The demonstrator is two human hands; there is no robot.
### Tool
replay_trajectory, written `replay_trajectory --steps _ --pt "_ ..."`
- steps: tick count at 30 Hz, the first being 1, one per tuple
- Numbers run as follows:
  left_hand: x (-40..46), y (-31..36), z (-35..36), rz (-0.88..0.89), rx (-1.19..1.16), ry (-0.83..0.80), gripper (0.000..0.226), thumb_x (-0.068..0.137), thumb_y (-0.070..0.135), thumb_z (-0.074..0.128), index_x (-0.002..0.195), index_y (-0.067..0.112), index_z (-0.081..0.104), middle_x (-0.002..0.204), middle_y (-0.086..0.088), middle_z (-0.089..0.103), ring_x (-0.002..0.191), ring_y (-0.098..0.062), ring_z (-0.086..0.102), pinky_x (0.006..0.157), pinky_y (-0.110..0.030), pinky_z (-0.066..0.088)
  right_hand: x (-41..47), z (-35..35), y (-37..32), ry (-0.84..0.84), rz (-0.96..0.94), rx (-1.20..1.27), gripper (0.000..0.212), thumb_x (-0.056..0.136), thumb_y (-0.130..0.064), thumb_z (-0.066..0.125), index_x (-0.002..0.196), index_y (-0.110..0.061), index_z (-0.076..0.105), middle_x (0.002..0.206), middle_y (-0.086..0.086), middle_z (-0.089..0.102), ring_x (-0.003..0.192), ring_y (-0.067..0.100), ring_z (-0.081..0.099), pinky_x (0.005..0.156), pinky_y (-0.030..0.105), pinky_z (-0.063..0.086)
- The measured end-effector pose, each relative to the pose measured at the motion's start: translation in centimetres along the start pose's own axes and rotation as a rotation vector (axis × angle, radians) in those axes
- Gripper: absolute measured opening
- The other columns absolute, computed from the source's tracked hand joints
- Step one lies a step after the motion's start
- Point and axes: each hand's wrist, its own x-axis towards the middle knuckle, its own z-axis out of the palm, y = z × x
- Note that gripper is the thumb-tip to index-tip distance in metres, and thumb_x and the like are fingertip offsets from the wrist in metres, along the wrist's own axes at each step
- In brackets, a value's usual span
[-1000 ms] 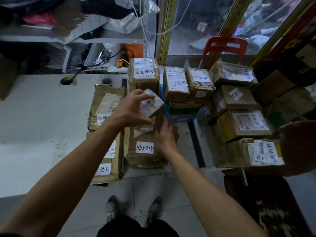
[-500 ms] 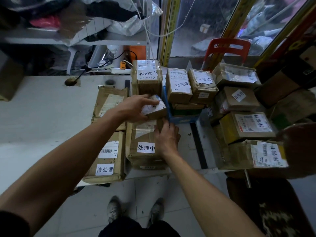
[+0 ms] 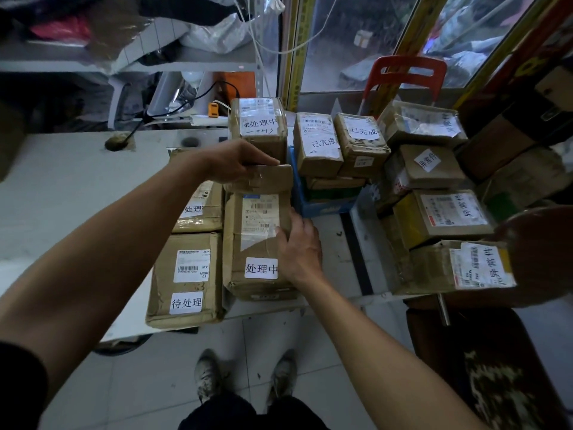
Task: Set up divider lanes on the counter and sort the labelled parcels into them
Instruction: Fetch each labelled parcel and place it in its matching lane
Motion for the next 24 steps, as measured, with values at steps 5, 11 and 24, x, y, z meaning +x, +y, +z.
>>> replay_trajectory --steps 5,11,24 --pt "1.0 0.5 2.1 0.099 0.31 0.116 0.039 0.097 0.005 0.06 0.131 0.024 0.066 0.132 -0.003 0.063 0.119 -0.024 0.062 0.097 -0.035 0.051 -0.9 0.2 0.4 -0.009 0.028 -0.03 0.057 0.106 -0.044 0.042 0.159 -0.032 0.023 0.14 0.005 0.041 0.121 0.019 0.045 0.1 0.039 0.046" --pt "0.8 -0.1 3.8 0.178 0.353 0.257 0.035 0.091 0.003 0.068 0.124 0.015 0.071 0.129 -0.005 0.068 0.118 -0.024 0.065 0.097 -0.042 0.055 -0.8 0.0 0.2 -0.015 0.029 -0.038 0.057 0.106 -0.045 0.042 0.158 -0.032 0.023 0.14 0.006 0.042 0.123 0.02 0.043 0.1 0.038 0.043" --pt "-5.4 -1.5 6.0 0.15 0.285 0.455 0.032 0.09 0.008 0.071 0.122 0.011 0.07 0.124 -0.009 0.069 0.109 -0.022 0.068 0.091 -0.035 0.057 0.1 -0.5 -1.1 0.146 -0.113 -0.079 0.05 0.101 -0.036 0.056 0.146 -0.019 0.044 0.13 0.007 0.044 0.116 0.019 0.041 0.094 0.033 0.044"
